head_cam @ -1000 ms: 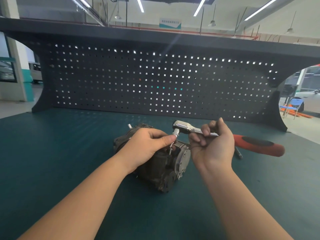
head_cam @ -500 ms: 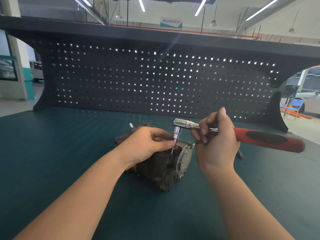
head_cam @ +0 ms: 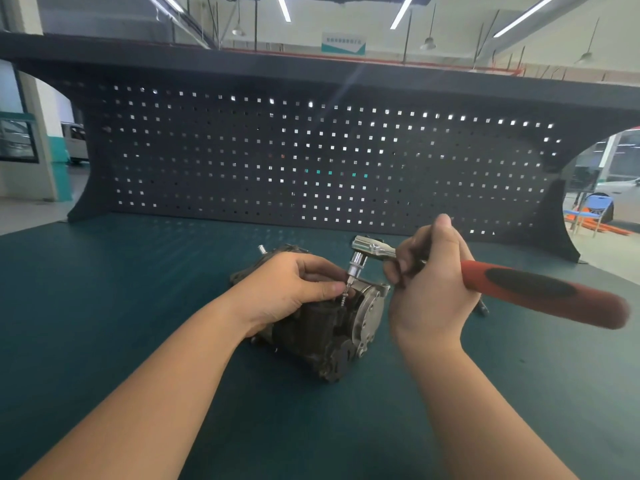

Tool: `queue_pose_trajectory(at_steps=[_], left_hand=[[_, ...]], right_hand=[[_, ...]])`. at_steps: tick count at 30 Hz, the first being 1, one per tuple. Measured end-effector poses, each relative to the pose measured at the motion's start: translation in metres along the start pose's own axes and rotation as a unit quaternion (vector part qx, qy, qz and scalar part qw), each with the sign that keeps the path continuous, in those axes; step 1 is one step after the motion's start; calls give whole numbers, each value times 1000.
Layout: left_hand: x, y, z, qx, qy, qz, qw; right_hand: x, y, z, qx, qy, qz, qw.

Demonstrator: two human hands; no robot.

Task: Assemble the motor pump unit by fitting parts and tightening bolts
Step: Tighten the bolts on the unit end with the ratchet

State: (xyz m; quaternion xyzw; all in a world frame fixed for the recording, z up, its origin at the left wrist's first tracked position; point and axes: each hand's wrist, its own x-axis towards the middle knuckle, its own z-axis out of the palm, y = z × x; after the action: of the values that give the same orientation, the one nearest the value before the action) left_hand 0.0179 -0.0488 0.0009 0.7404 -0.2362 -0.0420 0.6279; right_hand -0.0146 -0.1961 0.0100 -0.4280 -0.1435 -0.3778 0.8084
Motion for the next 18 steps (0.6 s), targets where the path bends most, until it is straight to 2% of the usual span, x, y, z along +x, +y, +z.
queue_pose_trajectory(at_steps=[3, 7, 9, 12, 18], left_hand=[[0, 0, 0, -12, 4, -6, 1000], [-1, 3, 0, -38, 0, -24, 999], [-1, 4, 1, -45, 3, -28, 999], [-2, 5, 2, -38, 10, -27, 999], [-2, 6, 2, -39, -11, -43, 998]], right_hand=[[10, -1, -4, 63, -1, 67, 996], [22, -1, -12, 165, 16, 198, 966], [23, 1, -14, 182, 12, 222, 958], [21, 2, -14, 174, -3, 202, 964], [11, -1, -5, 102, -21, 85, 991]])
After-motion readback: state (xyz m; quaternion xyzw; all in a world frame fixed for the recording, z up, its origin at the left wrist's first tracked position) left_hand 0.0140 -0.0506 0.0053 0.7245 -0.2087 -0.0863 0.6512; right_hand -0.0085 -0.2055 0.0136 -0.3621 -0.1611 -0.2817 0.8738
